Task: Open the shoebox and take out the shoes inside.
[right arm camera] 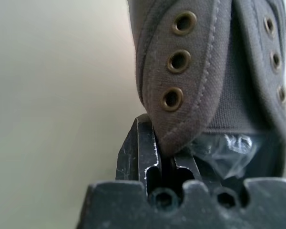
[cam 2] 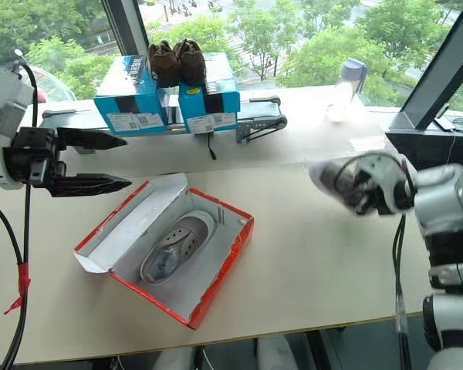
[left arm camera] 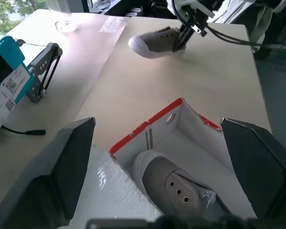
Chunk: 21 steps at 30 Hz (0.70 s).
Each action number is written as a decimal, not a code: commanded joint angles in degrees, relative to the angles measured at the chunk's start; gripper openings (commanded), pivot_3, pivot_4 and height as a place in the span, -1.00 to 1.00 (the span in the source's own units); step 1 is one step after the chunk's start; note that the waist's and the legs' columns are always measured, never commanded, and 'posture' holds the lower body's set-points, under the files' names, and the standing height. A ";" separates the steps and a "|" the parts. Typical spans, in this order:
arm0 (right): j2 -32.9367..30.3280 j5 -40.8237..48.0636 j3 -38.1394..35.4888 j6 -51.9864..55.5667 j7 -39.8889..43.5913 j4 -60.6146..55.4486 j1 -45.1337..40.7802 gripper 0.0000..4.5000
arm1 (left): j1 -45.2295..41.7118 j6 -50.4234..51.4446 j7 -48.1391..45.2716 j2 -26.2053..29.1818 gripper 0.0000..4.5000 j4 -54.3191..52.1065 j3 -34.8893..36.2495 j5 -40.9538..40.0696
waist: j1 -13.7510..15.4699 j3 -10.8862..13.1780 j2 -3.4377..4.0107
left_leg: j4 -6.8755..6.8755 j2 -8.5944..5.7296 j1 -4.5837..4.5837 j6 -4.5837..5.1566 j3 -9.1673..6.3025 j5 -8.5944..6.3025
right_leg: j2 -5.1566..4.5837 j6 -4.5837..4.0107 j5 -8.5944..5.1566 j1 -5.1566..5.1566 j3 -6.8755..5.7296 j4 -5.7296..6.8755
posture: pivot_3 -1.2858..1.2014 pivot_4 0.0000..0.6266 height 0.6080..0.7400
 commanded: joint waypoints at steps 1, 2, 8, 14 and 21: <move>-1.86 3.27 -3.26 7.23 -1.82 -4.35 1.29 -0.68 | -1.00 0.41 -0.52 0.92 1.00 0.35 1.11 -0.34 | 0.06 0.00 0.00 | -0.02 0.00 0.14 0.00 0.00 0.00 | 0.00 0.02 -0.01 0.13 0.01 -0.01 | 0.03 -0.52 1.00; -1.67 4.31 -3.52 8.75 -2.15 -4.94 1.37 -0.59 | -0.82 0.29 -0.57 0.89 1.00 0.40 1.08 -0.20 | 0.15 -0.01 -0.01 | -0.06 -0.01 0.21 0.00 0.03 0.00 | 0.00 0.04 -0.03 0.18 0.02 -0.02 | 0.03 -0.52 1.00; -0.75 7.36 -2.93 11.21 -5.07 -7.14 -3.22 0.29 | -0.31 0.42 -0.08 0.47 1.00 0.16 1.16 -0.19 | 0.06 0.00 -0.02 | -0.06 0.00 0.15 0.01 0.34 -0.01 | 0.00 0.14 -0.02 0.05 0.32 -0.07 | 0.03 -0.52 1.00; -1.19 8.96 0.94 10.96 -3.63 -11.78 -18.47 0.99 | 0.64 1.23 0.29 1.50 1.00 -0.22 2.52 -0.22 | -0.05 0.05 0.03 | -0.05 -0.01 0.16 0.01 0.59 -0.02 | 0.00 0.30 0.07 -0.03 0.58 -0.14 | 0.03 -0.52 1.00; -0.04 21.00 7.42 15.74 5.66 -28.34 -21.21 0.99 | 2.16 1.68 1.24 2.04 1.00 -1.42 3.58 -0.40 | -0.20 -0.11 -0.44 | -0.15 0.30 0.14 0.35 0.68 -0.24 | 0.35 0.32 0.10 -0.06 0.75 -0.40 | 0.03 -0.52 1.00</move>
